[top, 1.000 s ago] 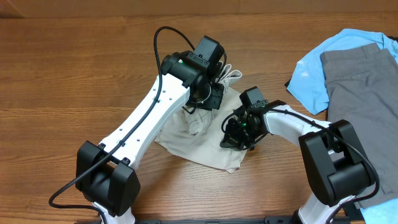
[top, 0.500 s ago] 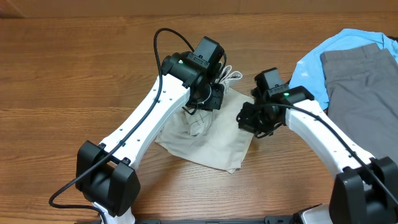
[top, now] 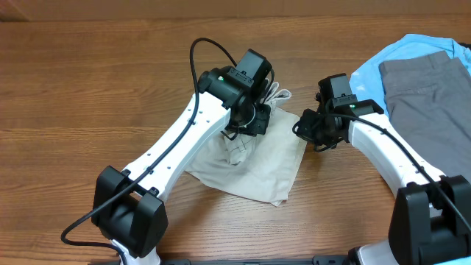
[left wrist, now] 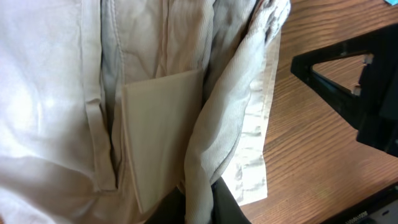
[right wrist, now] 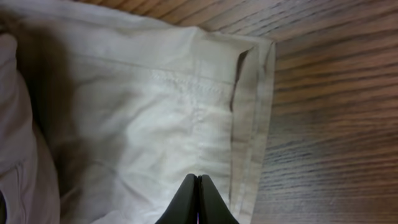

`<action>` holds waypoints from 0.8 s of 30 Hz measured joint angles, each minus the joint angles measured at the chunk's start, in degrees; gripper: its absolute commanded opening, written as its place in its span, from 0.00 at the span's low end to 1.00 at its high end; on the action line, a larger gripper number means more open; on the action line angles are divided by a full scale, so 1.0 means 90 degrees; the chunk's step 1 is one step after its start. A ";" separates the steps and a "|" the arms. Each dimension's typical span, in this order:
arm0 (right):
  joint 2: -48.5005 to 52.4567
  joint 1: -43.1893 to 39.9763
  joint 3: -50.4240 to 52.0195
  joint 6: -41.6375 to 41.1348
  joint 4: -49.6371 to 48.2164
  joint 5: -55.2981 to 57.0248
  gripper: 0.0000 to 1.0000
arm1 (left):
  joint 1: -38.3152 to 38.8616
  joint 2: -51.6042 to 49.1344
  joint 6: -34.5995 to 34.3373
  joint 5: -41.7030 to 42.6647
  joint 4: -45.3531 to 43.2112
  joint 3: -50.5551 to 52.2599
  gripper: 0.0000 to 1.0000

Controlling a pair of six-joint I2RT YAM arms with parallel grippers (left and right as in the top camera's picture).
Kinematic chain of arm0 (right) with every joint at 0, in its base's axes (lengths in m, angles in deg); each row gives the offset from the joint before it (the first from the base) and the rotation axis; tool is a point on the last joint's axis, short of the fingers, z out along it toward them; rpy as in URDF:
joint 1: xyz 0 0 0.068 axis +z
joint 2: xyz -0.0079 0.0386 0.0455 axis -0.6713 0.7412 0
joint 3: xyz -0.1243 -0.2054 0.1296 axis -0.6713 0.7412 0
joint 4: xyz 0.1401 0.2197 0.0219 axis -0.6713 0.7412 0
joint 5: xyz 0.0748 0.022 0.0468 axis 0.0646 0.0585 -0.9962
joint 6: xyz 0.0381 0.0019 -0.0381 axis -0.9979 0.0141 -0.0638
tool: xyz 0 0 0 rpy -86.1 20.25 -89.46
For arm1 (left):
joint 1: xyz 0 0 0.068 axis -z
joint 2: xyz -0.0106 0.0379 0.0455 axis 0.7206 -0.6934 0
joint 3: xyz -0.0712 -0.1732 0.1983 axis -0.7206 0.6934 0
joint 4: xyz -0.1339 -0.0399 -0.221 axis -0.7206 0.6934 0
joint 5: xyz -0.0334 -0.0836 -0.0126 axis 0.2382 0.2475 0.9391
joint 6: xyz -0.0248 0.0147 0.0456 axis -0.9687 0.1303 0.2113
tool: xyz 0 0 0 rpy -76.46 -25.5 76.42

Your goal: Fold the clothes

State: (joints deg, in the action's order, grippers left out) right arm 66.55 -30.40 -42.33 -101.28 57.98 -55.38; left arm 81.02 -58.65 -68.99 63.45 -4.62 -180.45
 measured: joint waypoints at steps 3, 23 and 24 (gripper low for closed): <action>0.0245 0.0000 0.0007 0.0017 -0.0100 0.0049 0.04 | 0.0012 0.0000 -0.0092 0.0029 -0.0219 0.0206 0.04; 0.0838 -0.0015 0.0646 -0.0027 -0.1202 0.0049 0.04 | 0.0095 0.0000 -0.0299 0.1117 -0.1112 0.0699 0.05; 0.0826 -0.0015 0.0665 -0.0034 -0.1229 0.0039 0.04 | 0.0129 0.0000 -0.0299 0.1117 -0.1115 0.0699 0.06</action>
State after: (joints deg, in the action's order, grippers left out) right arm 73.98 -30.53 -36.34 -101.58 46.92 -55.03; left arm 82.18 -58.65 -71.68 73.50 -14.66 -174.15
